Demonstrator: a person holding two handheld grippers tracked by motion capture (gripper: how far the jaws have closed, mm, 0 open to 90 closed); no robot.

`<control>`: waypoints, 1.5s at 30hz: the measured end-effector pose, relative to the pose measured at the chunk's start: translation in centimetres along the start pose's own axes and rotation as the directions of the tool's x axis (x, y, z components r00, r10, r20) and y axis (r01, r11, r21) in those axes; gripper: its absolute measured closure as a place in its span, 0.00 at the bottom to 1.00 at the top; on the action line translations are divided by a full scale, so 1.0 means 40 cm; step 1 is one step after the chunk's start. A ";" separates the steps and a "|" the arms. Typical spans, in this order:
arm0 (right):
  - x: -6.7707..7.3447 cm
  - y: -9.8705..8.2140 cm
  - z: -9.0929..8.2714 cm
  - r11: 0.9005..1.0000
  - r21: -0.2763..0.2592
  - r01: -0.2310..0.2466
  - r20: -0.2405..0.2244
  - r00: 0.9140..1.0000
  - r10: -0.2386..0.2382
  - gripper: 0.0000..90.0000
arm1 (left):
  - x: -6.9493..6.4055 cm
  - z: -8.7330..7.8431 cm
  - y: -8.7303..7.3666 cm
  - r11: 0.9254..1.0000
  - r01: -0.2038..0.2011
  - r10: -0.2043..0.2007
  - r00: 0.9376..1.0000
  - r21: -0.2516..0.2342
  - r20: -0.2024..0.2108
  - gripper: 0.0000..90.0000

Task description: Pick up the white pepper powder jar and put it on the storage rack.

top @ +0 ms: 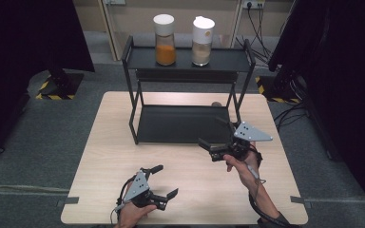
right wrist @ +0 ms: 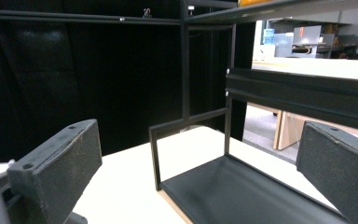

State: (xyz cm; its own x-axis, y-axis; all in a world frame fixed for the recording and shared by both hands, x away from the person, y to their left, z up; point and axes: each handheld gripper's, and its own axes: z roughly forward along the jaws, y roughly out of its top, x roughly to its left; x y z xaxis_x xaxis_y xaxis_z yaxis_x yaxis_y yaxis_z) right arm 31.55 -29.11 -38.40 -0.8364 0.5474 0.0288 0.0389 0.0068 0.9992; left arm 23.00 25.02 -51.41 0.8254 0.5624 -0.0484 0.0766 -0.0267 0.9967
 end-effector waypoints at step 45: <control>0.088 -0.204 -0.073 0.993 0.113 0.015 -0.019 1.000 -0.013 0.00 | 0.002 -0.005 -0.003 1.000 0.008 -0.008 1.000 -0.017 -0.020 0.02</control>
State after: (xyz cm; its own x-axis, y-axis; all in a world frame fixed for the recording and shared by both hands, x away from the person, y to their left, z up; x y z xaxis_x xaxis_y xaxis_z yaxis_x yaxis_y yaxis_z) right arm 26.70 -29.67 -46.37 -0.8472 0.5310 0.0162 0.0876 0.1096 0.9901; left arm 22.93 25.24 -51.53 0.8132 0.5794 -0.0552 0.0738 -0.0086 0.9972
